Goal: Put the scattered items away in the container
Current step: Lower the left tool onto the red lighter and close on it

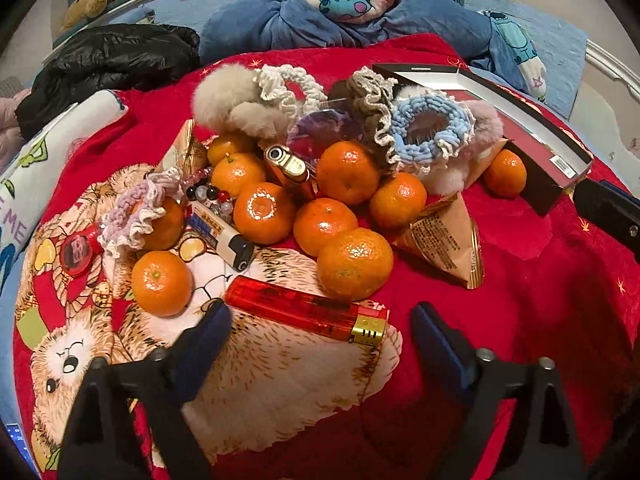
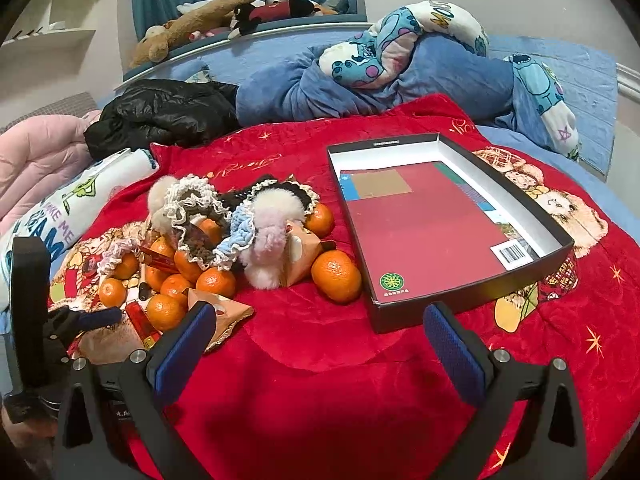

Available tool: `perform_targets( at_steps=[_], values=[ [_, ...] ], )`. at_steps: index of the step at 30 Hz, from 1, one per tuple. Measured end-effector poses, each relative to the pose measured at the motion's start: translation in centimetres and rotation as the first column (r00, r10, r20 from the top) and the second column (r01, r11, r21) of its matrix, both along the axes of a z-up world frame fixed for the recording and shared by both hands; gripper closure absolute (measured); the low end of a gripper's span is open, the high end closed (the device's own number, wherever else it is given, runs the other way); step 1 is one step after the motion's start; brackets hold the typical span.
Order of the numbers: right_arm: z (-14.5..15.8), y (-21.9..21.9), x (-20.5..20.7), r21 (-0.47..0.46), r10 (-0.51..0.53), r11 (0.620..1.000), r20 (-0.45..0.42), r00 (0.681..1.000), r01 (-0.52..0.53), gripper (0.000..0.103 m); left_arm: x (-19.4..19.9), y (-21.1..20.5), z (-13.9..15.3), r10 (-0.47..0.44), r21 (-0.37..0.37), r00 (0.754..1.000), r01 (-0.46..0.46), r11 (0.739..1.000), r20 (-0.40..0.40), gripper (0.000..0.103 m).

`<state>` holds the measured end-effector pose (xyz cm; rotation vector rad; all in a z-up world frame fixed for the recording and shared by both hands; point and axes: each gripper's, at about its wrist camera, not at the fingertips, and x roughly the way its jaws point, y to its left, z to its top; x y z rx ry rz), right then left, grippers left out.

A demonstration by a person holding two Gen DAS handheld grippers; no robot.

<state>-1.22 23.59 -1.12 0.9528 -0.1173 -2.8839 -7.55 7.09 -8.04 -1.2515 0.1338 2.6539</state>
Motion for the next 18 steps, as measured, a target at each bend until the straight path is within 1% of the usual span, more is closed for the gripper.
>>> perform_targets(
  at_steps=[2,3,6,8,11,18],
  values=[
    [0.00,0.14,0.02,-0.005,-0.002,1.000,0.001,1.000,0.002,0.000,-0.16,-0.13,-0.11,0.004,0.011,1.000,-0.004,1.000,0.005,0.022],
    [0.01,0.23,-0.02,-0.005,-0.003,1.000,0.000,1.000,0.003,0.000,-0.24,-0.21,-0.16,0.011,0.012,1.000,-0.011,1.000,0.008,0.024],
    [-0.01,0.36,-0.01,-0.004,-0.007,1.000,0.001,1.000,0.007,0.000,-0.26,-0.43,-0.15,0.022,0.021,1.000,-0.022,1.000,0.006,0.034],
    [0.00,0.39,0.01,-0.004,-0.008,1.000,0.000,1.000,0.008,0.000,-0.22,-0.41,-0.12,0.022,0.017,1.000,-0.022,1.000,0.005,0.043],
    [0.00,0.26,0.04,0.002,-0.007,1.000,0.000,1.000,0.007,0.000,-0.11,-0.28,-0.06,0.011,0.013,1.000,-0.011,1.000,0.003,0.050],
    [0.00,0.15,0.06,0.005,-0.006,1.000,0.000,1.000,0.006,0.000,-0.22,0.30,0.04,0.010,-0.005,1.000,-0.010,1.000,-0.006,0.051]
  ],
)
